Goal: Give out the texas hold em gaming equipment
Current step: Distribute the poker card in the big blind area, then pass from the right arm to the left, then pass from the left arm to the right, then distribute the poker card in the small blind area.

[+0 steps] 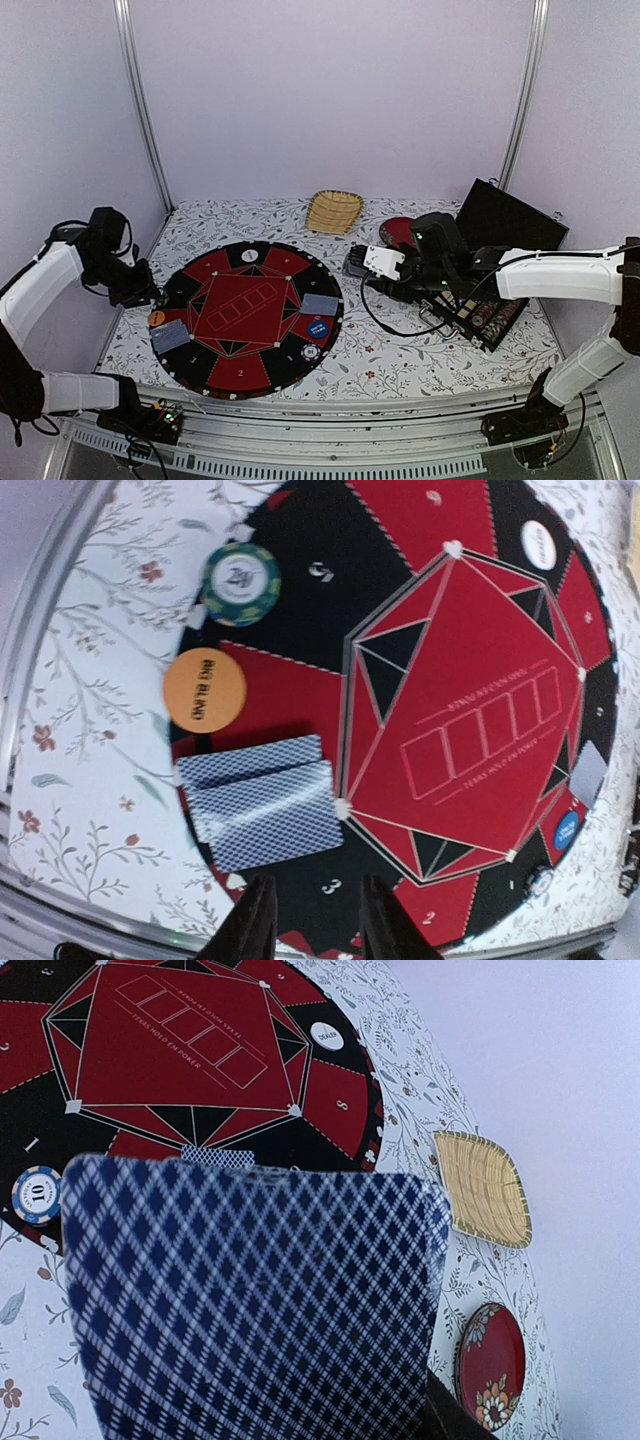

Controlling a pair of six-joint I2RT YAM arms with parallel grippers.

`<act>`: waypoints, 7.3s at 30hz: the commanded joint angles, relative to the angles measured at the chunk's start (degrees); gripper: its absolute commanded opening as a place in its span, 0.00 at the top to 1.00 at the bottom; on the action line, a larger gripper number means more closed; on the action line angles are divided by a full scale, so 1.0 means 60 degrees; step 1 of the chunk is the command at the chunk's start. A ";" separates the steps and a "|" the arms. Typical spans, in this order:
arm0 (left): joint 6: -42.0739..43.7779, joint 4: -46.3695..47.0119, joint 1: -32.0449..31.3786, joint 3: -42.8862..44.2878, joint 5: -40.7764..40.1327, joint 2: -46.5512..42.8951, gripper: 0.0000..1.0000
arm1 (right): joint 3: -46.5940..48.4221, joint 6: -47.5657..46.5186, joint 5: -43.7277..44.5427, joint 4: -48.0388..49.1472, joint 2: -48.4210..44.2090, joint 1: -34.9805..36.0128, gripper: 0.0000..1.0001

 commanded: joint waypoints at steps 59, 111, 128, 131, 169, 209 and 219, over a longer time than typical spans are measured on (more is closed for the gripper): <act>0.0177 1.0122 -0.7284 0.3835 0.7420 0.7452 1.00 | 0.1107 -0.0559 0.0481 0.0481 0.0958 0.0339 0.01; 0.0763 0.7911 -0.7129 0.4587 0.5871 0.6661 0.45 | 0.1076 -0.0394 0.0526 0.0018 0.0827 0.0200 0.50; 0.0880 0.7853 -0.7216 0.4288 0.5479 0.6136 0.71 | 0.1114 -0.0376 0.0395 0.0014 0.0863 0.0156 0.51; 0.0933 0.7878 -0.7250 0.4332 0.5431 0.6249 0.70 | 0.1125 -0.0378 0.0368 0.0013 0.0883 0.0152 0.51; 0.0439 0.9062 -0.6195 0.3319 0.6761 0.5378 1.00 | 0.0437 -0.0374 0.0626 0.0349 0.0461 -0.0734 0.52; 0.0301 1.1335 -0.5441 0.3283 0.6505 1.0016 1.00 | 0.0671 -0.0299 0.0425 -0.0037 0.0002 -0.1149 0.52; 0.0904 1.0433 -0.5273 0.3196 0.6444 1.0001 1.00 | 0.0675 -0.0304 0.0438 -0.0051 0.0008 -0.1130 0.52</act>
